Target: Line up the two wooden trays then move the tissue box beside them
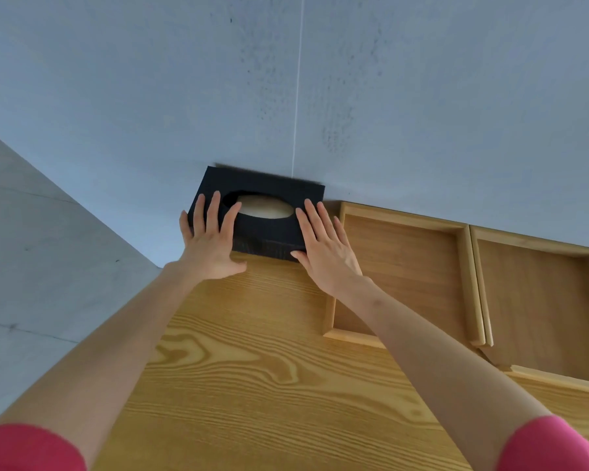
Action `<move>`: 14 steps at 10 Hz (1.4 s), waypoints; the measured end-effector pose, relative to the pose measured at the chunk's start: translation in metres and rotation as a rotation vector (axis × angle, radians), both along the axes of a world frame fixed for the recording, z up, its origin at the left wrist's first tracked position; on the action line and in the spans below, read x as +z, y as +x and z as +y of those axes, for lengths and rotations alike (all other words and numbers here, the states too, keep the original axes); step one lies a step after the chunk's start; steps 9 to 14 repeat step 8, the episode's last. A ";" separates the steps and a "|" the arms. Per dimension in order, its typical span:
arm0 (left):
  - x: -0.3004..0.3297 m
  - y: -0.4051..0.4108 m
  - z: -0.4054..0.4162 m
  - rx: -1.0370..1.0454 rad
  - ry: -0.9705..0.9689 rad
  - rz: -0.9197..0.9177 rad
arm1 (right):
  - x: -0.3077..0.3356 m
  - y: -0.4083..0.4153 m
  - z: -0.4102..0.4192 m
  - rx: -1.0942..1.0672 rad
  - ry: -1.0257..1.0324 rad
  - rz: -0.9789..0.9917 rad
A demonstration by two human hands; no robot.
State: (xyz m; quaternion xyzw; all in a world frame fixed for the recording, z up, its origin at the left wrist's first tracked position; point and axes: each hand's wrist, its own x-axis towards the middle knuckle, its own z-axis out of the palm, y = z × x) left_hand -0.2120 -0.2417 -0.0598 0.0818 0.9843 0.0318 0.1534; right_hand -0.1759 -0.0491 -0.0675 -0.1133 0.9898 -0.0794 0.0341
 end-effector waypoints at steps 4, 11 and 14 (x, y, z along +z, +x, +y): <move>0.002 -0.006 0.001 -0.003 -0.037 -0.002 | 0.002 -0.006 0.001 -0.008 -0.016 -0.021; 0.038 0.006 0.021 -0.076 -0.024 0.021 | 0.038 0.004 0.009 -0.035 -0.089 -0.160; 0.038 0.006 0.021 -0.076 -0.024 0.021 | 0.038 0.004 0.009 -0.035 -0.089 -0.160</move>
